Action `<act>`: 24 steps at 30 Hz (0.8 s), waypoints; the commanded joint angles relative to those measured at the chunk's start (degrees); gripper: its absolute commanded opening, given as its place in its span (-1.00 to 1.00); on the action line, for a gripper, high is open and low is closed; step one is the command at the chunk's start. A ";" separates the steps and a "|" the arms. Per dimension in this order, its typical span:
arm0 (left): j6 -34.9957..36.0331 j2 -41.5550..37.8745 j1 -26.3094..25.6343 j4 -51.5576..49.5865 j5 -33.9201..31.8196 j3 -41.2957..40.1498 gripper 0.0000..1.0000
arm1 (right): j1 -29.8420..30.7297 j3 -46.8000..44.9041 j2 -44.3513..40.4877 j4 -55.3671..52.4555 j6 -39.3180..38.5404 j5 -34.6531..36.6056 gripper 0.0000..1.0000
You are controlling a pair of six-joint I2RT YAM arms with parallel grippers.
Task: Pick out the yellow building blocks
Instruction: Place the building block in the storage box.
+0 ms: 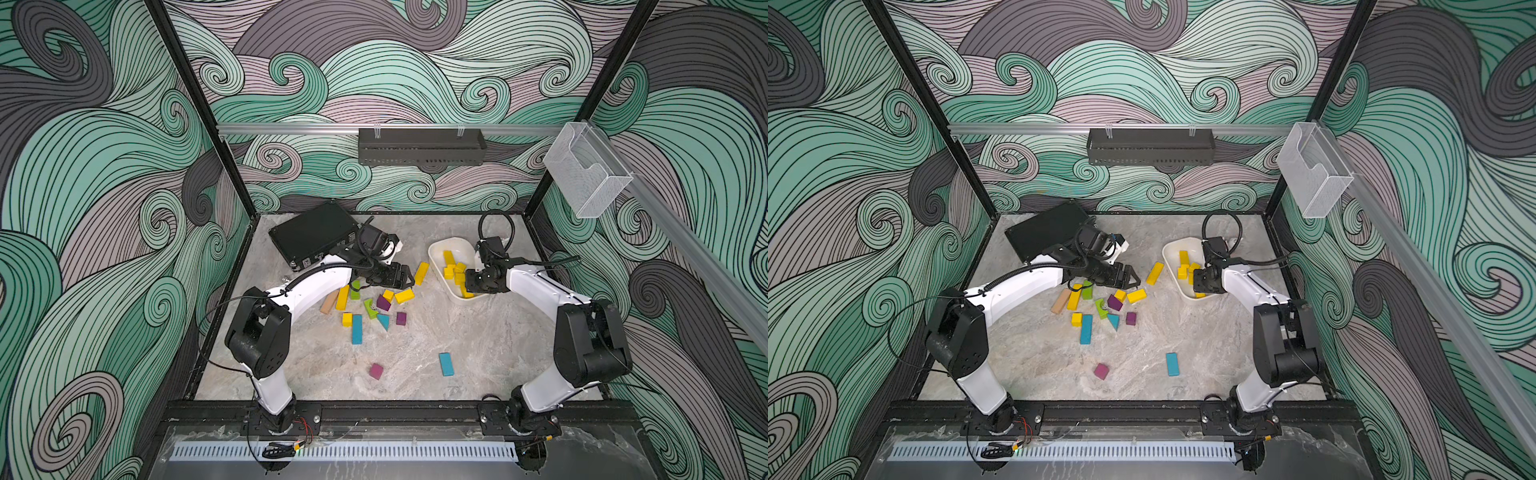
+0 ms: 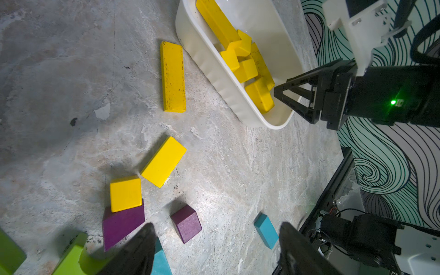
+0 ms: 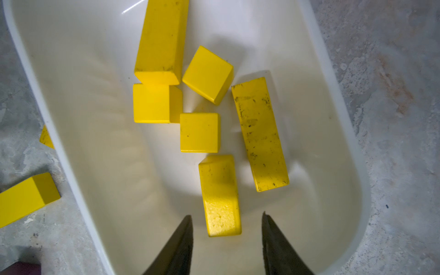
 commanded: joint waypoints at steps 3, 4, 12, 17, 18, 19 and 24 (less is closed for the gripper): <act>2.62 -0.22 -0.08 -1.13 -2.16 0.13 0.62 | -0.31 -3.16 -1.62 4.92 2.31 -0.63 0.15; 2.84 -0.23 -0.08 -1.30 -2.67 0.12 0.62 | -0.29 -3.42 -2.26 5.49 2.48 -0.74 0.15; 2.94 -1.00 -0.08 -1.44 -3.47 0.08 0.62 | 0.10 -2.39 -8.85 5.27 2.70 -3.02 0.16; 4.02 -3.19 -0.08 -1.53 -5.68 -0.62 0.62 | 2.81 -1.08 -13.49 5.38 2.33 -3.50 0.16; 4.16 -3.75 -0.08 -1.49 -6.29 -0.76 0.62 | 3.70 -0.21 -14.00 4.94 2.09 -3.98 0.15; 4.53 -4.51 -0.08 -1.68 -6.92 -0.77 0.62 | 4.72 0.77 -14.44 4.31 1.74 -4.48 0.15; 7.02 -9.46 -0.08 -3.78 -12.56 -1.15 0.63 | 12.39 4.30 -15.34 2.62 -0.32 -2.07 0.13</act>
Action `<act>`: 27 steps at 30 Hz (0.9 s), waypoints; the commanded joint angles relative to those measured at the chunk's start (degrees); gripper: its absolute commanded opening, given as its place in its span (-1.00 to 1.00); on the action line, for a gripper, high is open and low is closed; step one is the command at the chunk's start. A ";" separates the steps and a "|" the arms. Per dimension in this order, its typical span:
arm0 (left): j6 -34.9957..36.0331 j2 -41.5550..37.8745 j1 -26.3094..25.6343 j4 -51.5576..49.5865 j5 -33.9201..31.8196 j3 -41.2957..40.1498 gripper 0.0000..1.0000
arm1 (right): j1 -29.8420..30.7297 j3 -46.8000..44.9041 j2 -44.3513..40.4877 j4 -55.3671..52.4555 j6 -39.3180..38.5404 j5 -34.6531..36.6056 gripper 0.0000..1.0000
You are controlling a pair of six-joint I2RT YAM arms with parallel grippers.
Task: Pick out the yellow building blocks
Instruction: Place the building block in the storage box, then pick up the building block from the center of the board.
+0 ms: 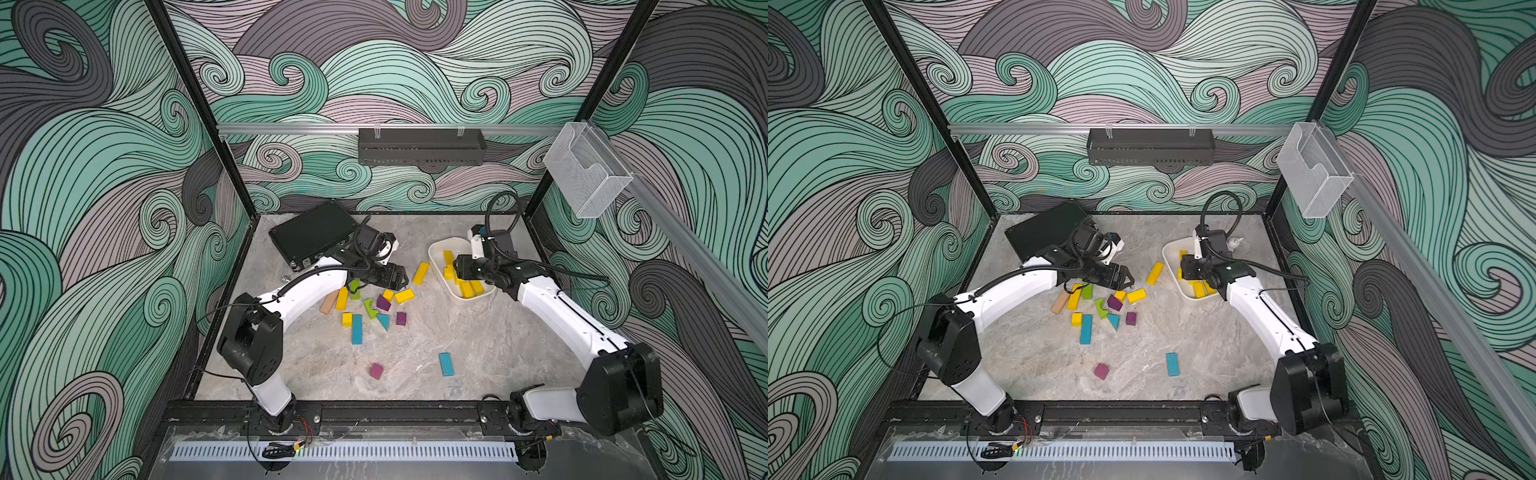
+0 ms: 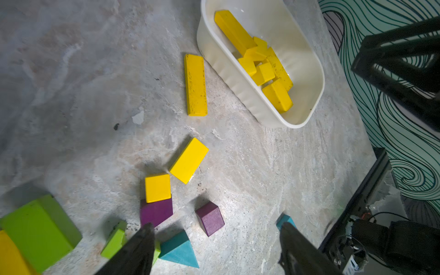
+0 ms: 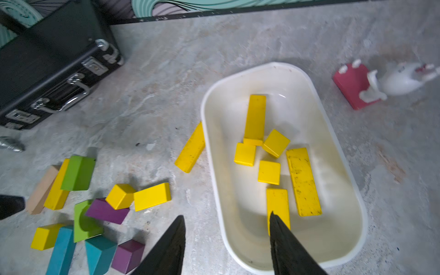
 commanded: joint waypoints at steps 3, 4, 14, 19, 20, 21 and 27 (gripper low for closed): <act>3.96 -8.30 -0.01 -3.17 -8.26 -1.64 0.64 | 7.30 3.45 -0.31 -2.23 -1.65 1.13 0.13; 4.32 -9.70 -0.08 -3.44 -9.22 -2.45 0.65 | 8.54 3.82 0.08 -2.32 -1.75 1.20 0.12; 8.15 -21.29 0.03 -3.72 -14.30 -11.63 0.69 | 17.42 6.34 6.05 -3.58 -0.43 4.17 0.14; 9.54 -23.87 0.00 -2.59 -16.02 -14.30 0.72 | 20.36 8.18 10.41 -5.24 -0.23 5.67 0.34; 9.61 -23.92 0.00 -2.32 -16.18 -14.66 0.72 | 20.76 8.66 11.44 -5.69 -0.43 5.78 0.37; 9.65 -23.92 0.00 -2.20 -16.34 -14.98 0.72 | 21.04 9.20 12.54 -6.16 -0.69 6.05 0.39; 9.31 -22.95 0.09 -3.78 -17.59 -14.11 0.72 | 21.76 10.95 17.90 -6.13 -2.39 2.62 0.39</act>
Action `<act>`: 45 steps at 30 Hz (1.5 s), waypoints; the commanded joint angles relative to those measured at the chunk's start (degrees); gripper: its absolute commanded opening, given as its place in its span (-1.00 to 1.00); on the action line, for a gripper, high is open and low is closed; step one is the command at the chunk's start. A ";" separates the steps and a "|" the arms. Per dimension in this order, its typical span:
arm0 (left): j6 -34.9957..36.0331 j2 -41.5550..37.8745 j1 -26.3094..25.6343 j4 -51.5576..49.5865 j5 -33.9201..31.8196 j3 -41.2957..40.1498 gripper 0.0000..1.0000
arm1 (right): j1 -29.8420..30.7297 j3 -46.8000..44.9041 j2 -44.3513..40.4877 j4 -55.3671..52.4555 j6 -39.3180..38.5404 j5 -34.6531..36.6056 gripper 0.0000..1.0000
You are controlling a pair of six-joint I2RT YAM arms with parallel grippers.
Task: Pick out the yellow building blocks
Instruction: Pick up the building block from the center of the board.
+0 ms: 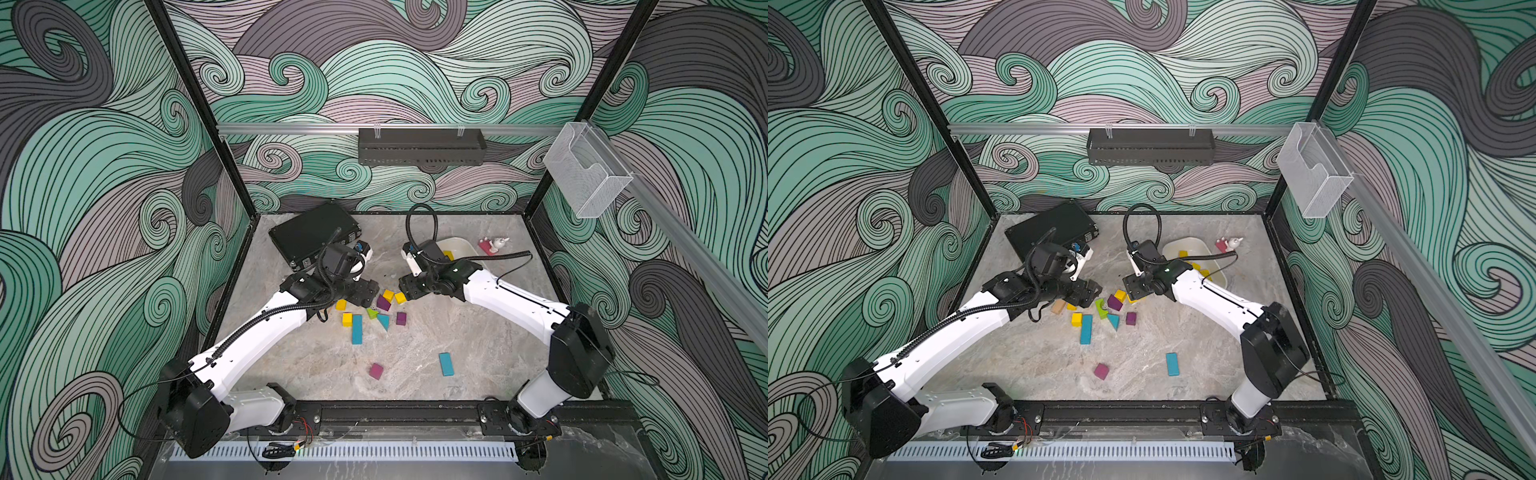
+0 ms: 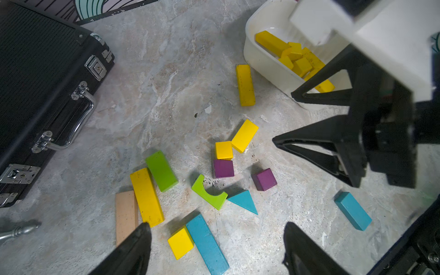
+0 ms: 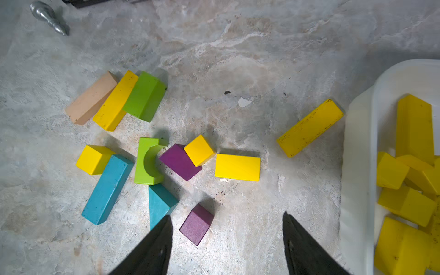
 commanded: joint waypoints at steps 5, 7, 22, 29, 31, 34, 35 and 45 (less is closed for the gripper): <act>-0.01 -0.53 0.09 -0.57 -1.73 0.28 0.72 | 0.29 3.10 6.40 0.45 -6.29 -4.73 0.14; -0.07 -0.37 0.09 -0.62 -1.72 0.43 0.72 | 0.29 4.50 8.84 0.25 -8.85 -5.77 0.02; -0.80 -0.71 2.01 -0.23 -0.85 0.45 0.73 | 0.29 12.18 18.71 -0.94 -20.11 -8.57 -0.06; -1.84 -0.62 3.86 0.18 1.11 0.45 0.73 | 0.29 14.92 22.41 -1.94 -21.79 -10.01 -0.04; -2.13 -0.58 4.37 0.30 1.69 0.45 0.73 | 0.29 15.57 23.25 -2.26 -22.14 -10.69 -0.04; -2.35 -0.54 5.05 0.57 2.24 0.34 0.73 | 0.29 16.55 24.65 -3.09 -22.83 -11.05 -0.05; -2.46 -0.49 5.30 0.62 2.35 0.36 0.73 | 0.29 16.74 25.11 -3.17 -22.95 -10.75 -0.07; -2.62 -0.37 6.49 0.84 3.45 0.28 0.73 | 0.29 18.82 27.72 -4.58 -23.56 -10.17 -0.15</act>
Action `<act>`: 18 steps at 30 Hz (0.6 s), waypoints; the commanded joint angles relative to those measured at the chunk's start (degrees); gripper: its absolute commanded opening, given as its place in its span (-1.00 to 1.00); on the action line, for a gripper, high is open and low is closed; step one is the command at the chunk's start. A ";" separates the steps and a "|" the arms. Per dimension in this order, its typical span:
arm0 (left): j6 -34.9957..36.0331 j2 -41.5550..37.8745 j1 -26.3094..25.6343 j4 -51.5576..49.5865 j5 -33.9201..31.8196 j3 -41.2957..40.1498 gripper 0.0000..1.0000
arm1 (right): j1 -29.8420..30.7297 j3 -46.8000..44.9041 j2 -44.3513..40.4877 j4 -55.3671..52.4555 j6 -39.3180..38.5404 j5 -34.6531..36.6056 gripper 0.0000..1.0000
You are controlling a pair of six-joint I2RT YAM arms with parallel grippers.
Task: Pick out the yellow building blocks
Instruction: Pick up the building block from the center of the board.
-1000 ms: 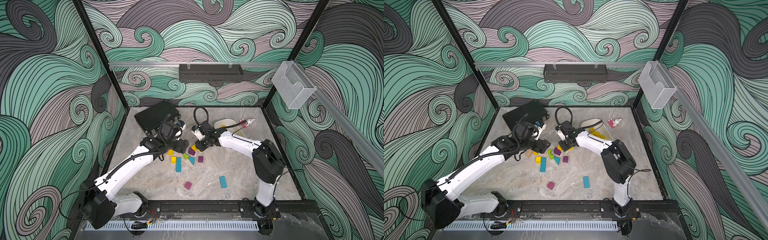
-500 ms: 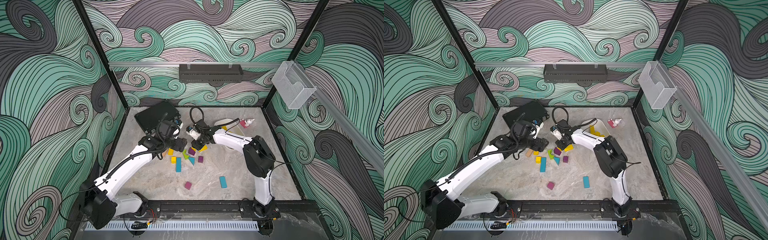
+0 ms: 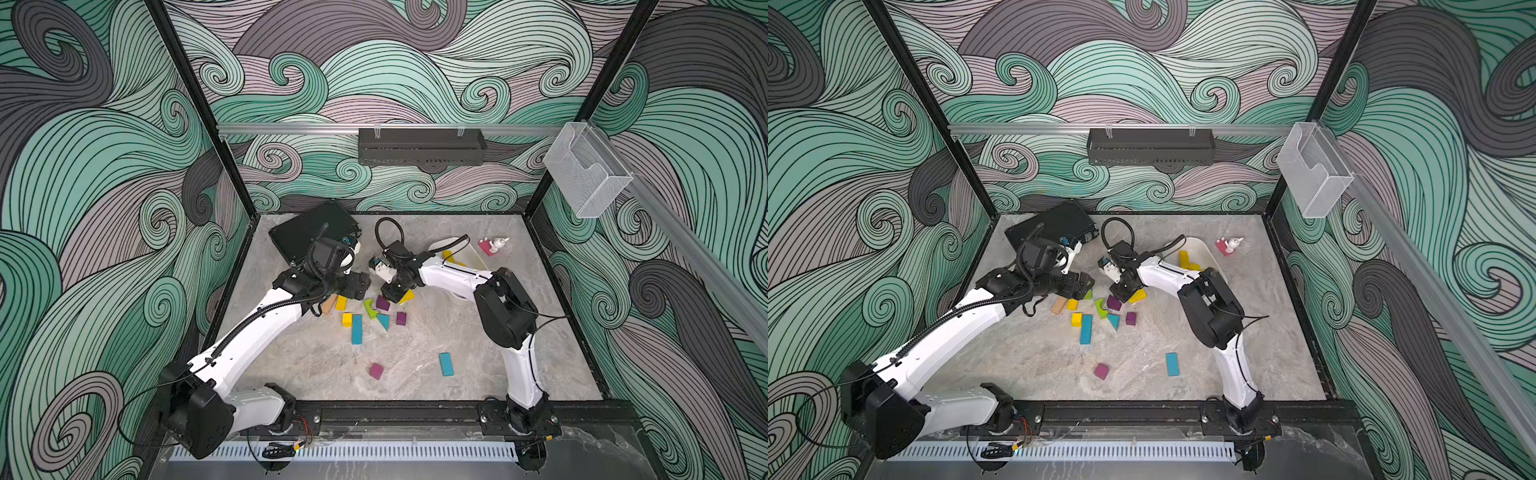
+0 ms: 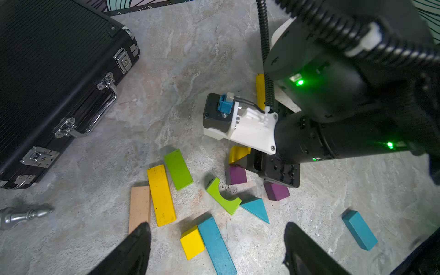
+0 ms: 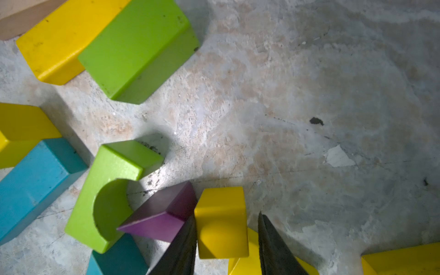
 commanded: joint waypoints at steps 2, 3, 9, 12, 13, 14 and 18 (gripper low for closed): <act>-0.73 -0.31 0.76 0.47 1.41 0.28 0.73 | 0.29 1.58 1.40 -1.96 -0.44 -0.03 -0.19; -0.72 -0.14 0.82 0.61 1.73 0.21 0.73 | 0.29 1.60 1.49 -1.98 -0.43 -0.02 -0.20; -0.67 0.97 1.92 1.00 4.55 0.37 0.73 | 0.29 1.78 2.44 -1.92 -0.43 0.59 -0.19; -0.75 1.44 2.40 1.00 5.41 0.43 0.73 | 0.27 1.44 2.63 -1.97 -0.33 0.37 -0.24; -0.74 1.48 2.54 0.87 5.60 0.54 0.73 | 0.26 1.29 2.50 -1.97 -0.32 0.13 -0.24; -0.75 1.48 2.63 1.00 5.84 0.54 0.73 | 0.25 1.09 2.54 -1.96 -0.32 0.04 -0.24; -0.89 1.57 3.04 1.18 6.50 0.45 0.73 | 0.20 0.57 2.10 -1.98 -0.38 0.27 -0.30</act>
